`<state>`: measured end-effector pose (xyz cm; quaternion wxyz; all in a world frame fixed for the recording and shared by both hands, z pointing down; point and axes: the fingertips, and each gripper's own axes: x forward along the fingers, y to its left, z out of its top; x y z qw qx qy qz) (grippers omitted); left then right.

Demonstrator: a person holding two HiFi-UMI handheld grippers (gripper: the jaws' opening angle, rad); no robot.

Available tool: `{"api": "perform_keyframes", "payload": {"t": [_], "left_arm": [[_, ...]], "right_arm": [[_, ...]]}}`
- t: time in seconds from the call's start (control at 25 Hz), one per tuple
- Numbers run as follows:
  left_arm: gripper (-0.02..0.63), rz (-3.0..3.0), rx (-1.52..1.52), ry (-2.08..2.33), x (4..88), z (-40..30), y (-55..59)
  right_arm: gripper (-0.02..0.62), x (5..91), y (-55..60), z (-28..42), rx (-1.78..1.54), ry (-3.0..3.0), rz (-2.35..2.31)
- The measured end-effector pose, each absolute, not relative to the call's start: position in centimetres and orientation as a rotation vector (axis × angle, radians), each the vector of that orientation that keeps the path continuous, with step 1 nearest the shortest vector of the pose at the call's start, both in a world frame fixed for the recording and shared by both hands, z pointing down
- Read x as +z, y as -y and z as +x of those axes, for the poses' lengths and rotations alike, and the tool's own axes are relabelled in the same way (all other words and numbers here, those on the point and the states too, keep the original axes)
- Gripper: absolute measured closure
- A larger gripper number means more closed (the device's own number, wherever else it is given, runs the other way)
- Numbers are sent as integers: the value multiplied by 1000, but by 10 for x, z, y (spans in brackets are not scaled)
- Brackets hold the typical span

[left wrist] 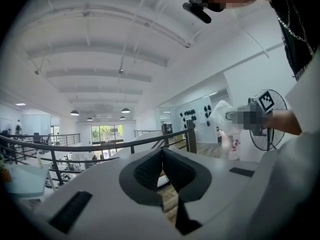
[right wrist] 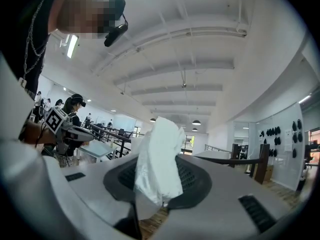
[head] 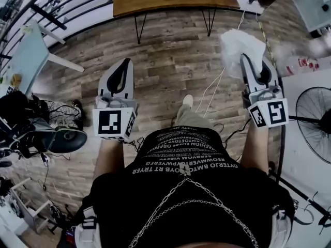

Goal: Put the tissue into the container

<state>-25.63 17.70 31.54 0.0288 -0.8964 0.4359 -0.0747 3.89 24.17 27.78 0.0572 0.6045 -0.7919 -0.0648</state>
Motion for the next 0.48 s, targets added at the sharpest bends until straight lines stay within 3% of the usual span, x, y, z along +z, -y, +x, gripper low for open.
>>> {"api": "perform_keyframes", "payload": {"t": [0.2,0.48], "left_arm": [[578,-2742,-244,-1400,320,-230,-141],[577,-2679,-293,-1446,365,-131,-116]], "right_arm": [[472,285,-200,69,-185,2427,1802],[472,343,-166,178,-176,2511,1807]]}}
